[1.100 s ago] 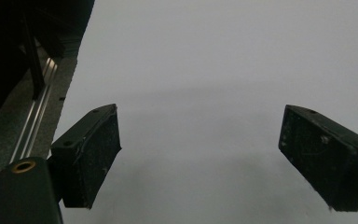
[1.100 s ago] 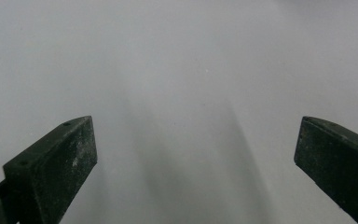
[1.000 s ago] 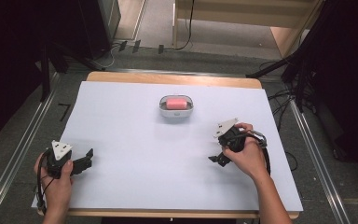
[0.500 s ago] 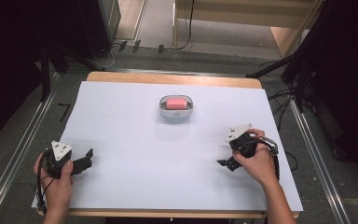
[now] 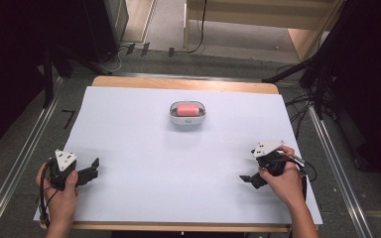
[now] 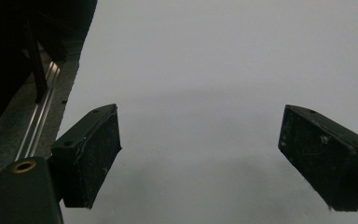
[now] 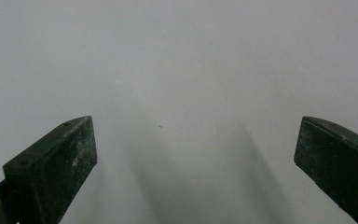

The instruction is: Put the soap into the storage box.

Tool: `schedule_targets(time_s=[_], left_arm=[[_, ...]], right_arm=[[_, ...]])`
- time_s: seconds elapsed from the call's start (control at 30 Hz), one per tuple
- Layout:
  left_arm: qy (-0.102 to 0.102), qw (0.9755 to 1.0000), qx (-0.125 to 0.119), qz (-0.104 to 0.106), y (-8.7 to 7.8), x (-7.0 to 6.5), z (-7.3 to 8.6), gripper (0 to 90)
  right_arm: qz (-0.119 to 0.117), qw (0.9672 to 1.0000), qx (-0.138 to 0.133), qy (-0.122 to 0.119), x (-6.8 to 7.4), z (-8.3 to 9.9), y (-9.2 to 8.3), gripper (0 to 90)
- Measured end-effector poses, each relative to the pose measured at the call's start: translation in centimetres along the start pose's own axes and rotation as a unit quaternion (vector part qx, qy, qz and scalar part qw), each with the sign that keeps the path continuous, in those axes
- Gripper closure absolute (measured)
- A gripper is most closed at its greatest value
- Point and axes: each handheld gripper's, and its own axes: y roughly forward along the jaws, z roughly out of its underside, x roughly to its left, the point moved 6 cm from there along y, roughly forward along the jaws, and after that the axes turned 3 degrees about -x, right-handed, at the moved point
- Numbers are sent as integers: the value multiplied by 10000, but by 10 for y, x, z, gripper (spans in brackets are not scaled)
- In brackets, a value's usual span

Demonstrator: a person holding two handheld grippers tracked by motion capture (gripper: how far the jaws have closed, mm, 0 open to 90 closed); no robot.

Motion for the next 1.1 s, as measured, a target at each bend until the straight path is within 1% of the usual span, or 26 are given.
schedule_targets(time_s=[0.03,0.1,0.2,0.27,0.3,0.33,0.4,0.53,0.57,0.6,0.67,0.7,0.77,0.8,0.83,0.87,0.9,0.97,1.0,1.03,1.07,1.1], left_arm=[[3,10000,4,2,0,0,0,136],[5,10000,9,-3,0,0,0,136],[-1,10000,-2,2,0,0,0,136],[7,10000,1,0,0,0,0,136],[10,10000,-7,-6,0,0,0,136],[30,10000,10,-13,0,0,0,136],[31,10000,17,-13,0,-1,0,136],[34,10000,17,-13,0,0,0,136],[34,10000,19,-12,0,0,0,136],[34,10000,20,-16,0,0,0,136],[31,10000,23,-33,0,-1,0,136],[31,10000,23,-33,0,-1,0,136],[36,10000,23,-30,0,-1,0,136],[35,10000,24,-31,0,-1,0,136],[35,10000,24,-31,0,-1,0,136],[33,10000,23,-26,0,-1,0,136],[35,10000,22,-28,0,-1,0,136],[31,10000,17,-17,0,-1,0,136],[28,10000,21,-15,0,-1,0,136],[34,10000,35,-15,0,0,0,136],[27,10000,19,-7,0,0,0,136],[17,10000,7,-4,0,0,0,136]], right_arm=[[-6,10000,-7,40,1,2,-2,0],[-7,10000,-46,46,1,5,-2,0],[37,9999,-85,99,1,12,-5,0],[28,9996,-186,219,1,19,-9,0],[28,9996,-186,219,1,19,-9,0],[25,9993,-274,263,1,22,-12,0],[14,9989,-357,289,1,25,-15,0],[28,9985,-411,353,2,30,-18,0],[45,9985,-405,375,2,34,-20,0],[45,9985,-405,375,2,34,-20,0],[87,9979,-490,415,2,40,-23,0],[87,9979,-490,415,2,40,-23,0],[123,9977,-512,431,1,46,-26,0],[198,9977,-499,407,0,49,-26,0],[232,9975,-489,460,0,52,-27,0],[217,9969,-550,513,0,55,-28,0],[217,9969,-550,513,0,55,-28,0],[266,9962,-615,559,-1,61,-30,0],[292,9955,-647,631,-1,65,-33,0],[292,9955,-647,631,-1,65,-33,0],[329,9941,-763,692,-2,69,-38,0],[326,9936,-812,719,-2,70,-40,0]])
